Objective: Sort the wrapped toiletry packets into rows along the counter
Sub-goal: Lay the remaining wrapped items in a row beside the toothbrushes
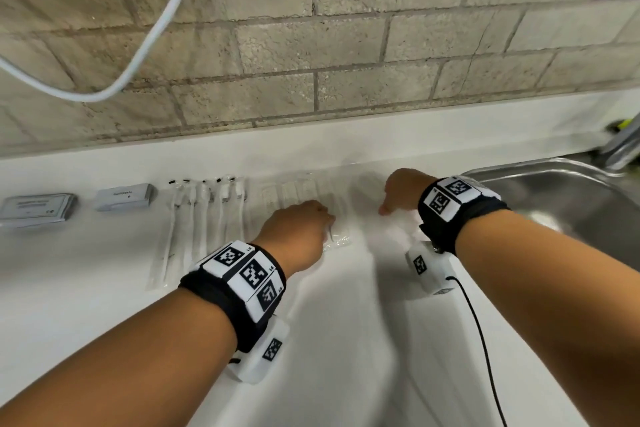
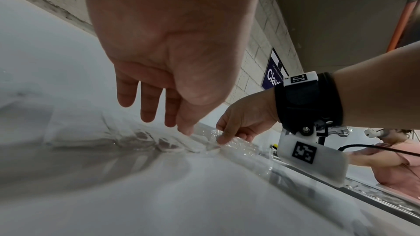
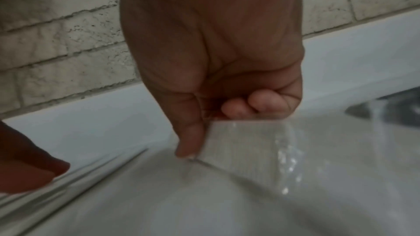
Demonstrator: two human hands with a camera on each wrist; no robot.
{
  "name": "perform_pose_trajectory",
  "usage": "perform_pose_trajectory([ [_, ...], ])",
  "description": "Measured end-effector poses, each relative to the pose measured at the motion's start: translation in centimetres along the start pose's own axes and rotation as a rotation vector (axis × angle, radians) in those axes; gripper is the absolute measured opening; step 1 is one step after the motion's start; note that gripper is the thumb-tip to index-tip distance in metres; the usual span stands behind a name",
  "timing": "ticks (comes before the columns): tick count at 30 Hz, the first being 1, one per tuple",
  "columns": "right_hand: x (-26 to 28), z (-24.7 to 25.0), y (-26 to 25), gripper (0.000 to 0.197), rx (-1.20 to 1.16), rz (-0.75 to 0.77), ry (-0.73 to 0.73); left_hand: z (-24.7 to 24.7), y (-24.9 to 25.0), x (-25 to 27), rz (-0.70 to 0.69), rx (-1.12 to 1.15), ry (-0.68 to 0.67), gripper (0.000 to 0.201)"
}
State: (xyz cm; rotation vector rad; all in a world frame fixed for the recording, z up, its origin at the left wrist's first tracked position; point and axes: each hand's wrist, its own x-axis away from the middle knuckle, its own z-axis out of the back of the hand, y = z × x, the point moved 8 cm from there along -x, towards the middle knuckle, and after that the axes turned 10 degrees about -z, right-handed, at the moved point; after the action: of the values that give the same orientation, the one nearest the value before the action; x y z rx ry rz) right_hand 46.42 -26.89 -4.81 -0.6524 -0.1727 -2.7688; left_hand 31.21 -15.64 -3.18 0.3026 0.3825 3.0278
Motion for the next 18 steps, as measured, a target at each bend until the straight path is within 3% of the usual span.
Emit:
perform_pose_trajectory([
  [2,0.1,0.7,0.7,0.039,-0.104,-0.023,-0.016,-0.1,0.0,0.0,0.001,0.017,0.006,0.041],
  [6,-0.2,0.0,1.8,0.025,-0.766,-0.123,-0.201,-0.2,0.0,0.2,-0.004,0.021,0.004,0.042],
  [9,0.0,-1.0,2.9,0.041,-0.909,-0.235,-0.236,-0.2,0.0,0.1,-0.004,0.025,0.007,0.044],
  [10,0.1,-0.8,3.2,0.041,-0.842,-0.238,-0.184,-0.3,0.0,0.1,-0.004,0.028,0.005,0.044],
  [13,0.7,2.2,2.7,0.018,-0.095,-0.045,0.236,-0.3,-0.1,0.0,-0.014,0.021,-0.005,0.045],
  [14,0.8,2.2,1.8,0.032,0.059,0.064,0.315,-0.4,-0.1,0.0,-0.017,0.019,-0.006,0.045],
  [16,0.9,1.2,0.3,0.054,0.157,0.235,0.281,-0.5,-0.2,0.0,-0.018,0.022,-0.008,0.044],
  [18,0.7,1.0,-0.2,0.057,0.143,0.239,0.224,-0.6,-0.1,0.0,-0.019,0.025,-0.007,0.044],
])
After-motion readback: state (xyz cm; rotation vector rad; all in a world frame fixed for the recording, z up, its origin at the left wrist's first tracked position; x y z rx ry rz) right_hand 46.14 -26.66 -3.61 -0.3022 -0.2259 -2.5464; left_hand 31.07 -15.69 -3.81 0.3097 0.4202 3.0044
